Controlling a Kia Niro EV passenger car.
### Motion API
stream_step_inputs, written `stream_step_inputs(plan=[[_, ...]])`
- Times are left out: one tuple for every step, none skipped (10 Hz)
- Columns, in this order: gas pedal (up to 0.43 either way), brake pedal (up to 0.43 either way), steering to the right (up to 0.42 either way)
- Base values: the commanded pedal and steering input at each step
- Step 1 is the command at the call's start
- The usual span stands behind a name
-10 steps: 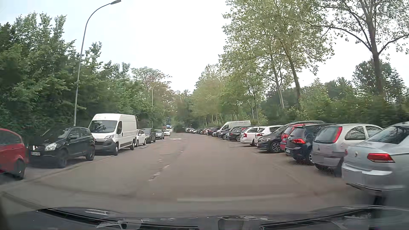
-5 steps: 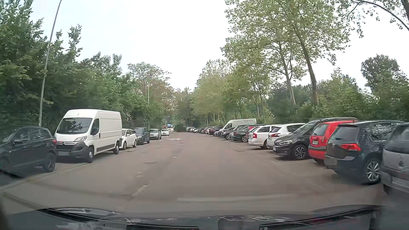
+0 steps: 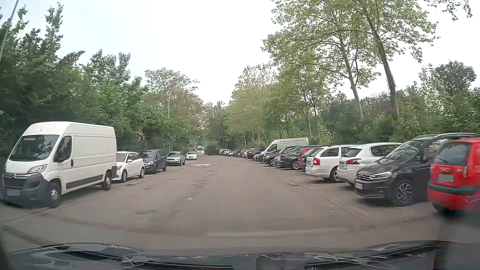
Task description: Follow the waypoints while adhering to traffic rules and regulations
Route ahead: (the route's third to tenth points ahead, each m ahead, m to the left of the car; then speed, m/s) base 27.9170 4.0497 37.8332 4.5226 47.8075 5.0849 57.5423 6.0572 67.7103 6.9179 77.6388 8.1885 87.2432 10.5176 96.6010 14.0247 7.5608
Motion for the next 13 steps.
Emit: stream_step_inputs(plan=[[0.067,0.000,-0.012],[0.067,0.000,-0.012],[0.067,0.000,-0.012],[0.067,0.000,-0.013],[0.067,0.000,-0.012],[0.067,0.000,-0.013],[0.067,0.000,-0.013],[0.067,0.000,-0.013],[0.067,0.000,-0.013],[0.067,0.000,-0.012],[0.067,0.000,-0.013],[0.067,0.000,-0.012],[0.067,0.000,-0.013]])
